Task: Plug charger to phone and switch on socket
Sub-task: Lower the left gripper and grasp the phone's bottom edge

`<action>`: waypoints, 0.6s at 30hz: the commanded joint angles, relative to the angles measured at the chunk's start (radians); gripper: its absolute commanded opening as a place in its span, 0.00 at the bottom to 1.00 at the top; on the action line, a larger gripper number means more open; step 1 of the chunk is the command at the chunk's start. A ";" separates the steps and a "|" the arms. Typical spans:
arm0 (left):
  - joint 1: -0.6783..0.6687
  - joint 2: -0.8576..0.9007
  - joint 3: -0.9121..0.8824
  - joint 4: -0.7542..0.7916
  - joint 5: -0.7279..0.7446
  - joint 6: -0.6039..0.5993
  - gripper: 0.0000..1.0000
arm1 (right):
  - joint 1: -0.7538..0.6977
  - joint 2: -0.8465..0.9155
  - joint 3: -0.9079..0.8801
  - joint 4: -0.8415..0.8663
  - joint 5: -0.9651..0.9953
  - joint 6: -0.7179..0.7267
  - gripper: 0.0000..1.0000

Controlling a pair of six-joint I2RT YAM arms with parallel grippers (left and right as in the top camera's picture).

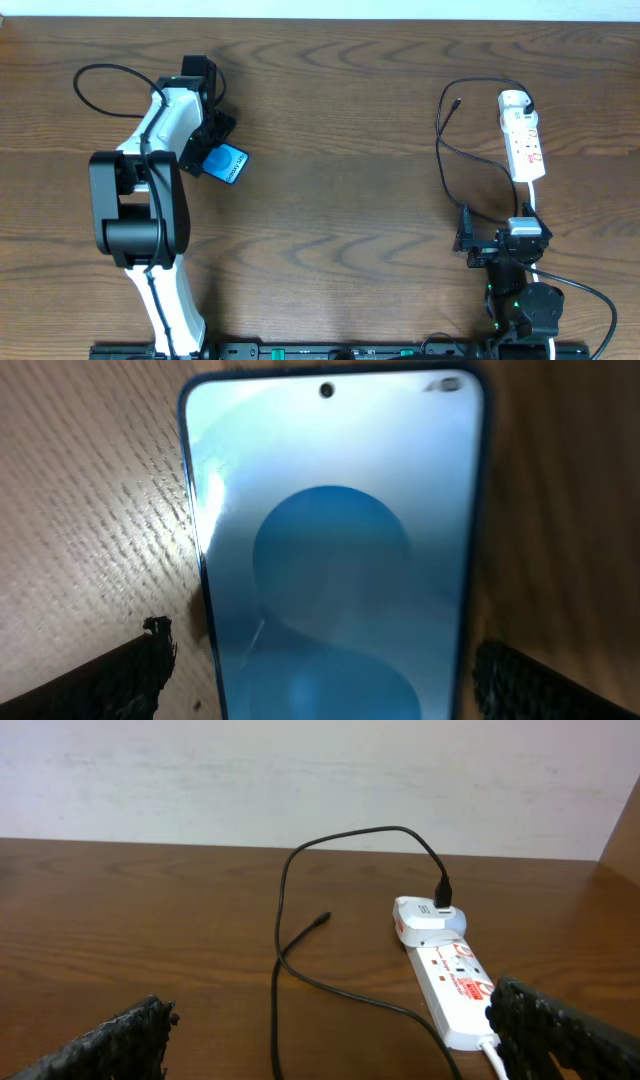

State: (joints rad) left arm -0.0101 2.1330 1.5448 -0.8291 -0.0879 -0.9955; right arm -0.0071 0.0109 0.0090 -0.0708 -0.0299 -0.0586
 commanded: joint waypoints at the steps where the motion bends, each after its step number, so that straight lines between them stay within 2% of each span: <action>1: 0.007 0.042 -0.003 -0.006 -0.006 -0.013 0.98 | -0.002 -0.005 -0.003 -0.002 0.002 0.009 0.99; 14: 0.008 0.046 -0.003 -0.006 -0.010 -0.039 0.98 | -0.002 -0.005 -0.003 -0.002 0.002 0.009 0.99; 15: 0.008 0.046 -0.003 -0.006 -0.010 -0.039 1.00 | -0.002 -0.005 -0.004 -0.002 0.002 0.009 0.99; 18: 0.008 0.046 -0.003 -0.008 -0.010 -0.026 0.86 | -0.002 -0.005 -0.003 -0.002 0.002 0.009 0.99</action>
State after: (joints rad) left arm -0.0074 2.1494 1.5459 -0.8284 -0.0841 -1.0233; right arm -0.0071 0.0109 0.0090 -0.0704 -0.0299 -0.0586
